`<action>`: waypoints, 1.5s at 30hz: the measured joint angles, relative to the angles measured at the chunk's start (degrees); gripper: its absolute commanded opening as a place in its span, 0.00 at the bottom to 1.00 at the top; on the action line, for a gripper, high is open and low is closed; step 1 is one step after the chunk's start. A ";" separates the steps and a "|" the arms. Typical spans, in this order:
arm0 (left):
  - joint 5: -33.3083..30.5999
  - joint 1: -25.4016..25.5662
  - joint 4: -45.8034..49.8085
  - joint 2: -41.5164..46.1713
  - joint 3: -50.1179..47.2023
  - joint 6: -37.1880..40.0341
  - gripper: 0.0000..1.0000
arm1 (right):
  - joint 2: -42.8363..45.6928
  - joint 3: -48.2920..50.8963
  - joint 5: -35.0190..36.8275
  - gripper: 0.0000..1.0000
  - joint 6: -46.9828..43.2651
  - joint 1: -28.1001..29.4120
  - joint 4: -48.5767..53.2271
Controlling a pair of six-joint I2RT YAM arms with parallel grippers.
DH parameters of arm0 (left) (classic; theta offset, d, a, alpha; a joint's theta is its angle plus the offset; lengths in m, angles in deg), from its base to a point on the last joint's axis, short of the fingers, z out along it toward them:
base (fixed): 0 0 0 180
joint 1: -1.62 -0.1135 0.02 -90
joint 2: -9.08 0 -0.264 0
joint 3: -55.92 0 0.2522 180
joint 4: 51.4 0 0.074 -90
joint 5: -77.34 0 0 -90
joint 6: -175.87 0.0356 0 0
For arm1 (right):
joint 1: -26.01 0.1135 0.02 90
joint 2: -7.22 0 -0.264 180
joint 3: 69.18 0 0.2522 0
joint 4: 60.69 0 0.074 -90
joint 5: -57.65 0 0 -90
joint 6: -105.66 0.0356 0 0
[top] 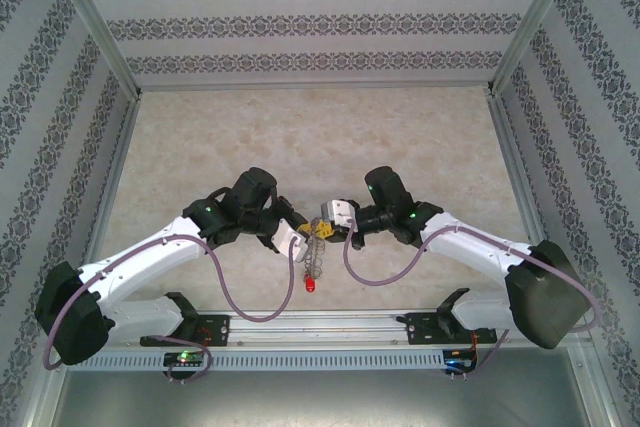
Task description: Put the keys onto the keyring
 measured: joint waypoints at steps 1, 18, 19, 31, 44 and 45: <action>0.00 0.00 0.00 0.00 -0.04 0.00 0.00 | 0.09 0.04 0.11 0.00 0.00 0.00 0.00; -0.44 0.00 0.31 0.07 -2.03 -0.04 0.00 | 0.31 0.11 0.61 0.00 0.00 0.00 -0.24; -0.44 0.00 0.28 0.07 -2.03 -0.07 0.00 | 0.31 0.11 0.66 0.00 0.00 0.00 -0.24; 0.04 0.00 -4.09 1.70 -5.11 -6.73 0.00 | 1.49 2.03 1.86 0.00 0.02 0.00 -2.67; 0.04 0.00 -10.34 3.56 -9.01 -16.35 0.00 | 3.41 5.01 3.93 0.00 -0.04 0.39 -6.69; 0.07 0.00 -10.54 3.72 -9.18 -17.16 0.00 | 3.67 5.40 4.09 0.00 -0.07 0.48 -7.15</action>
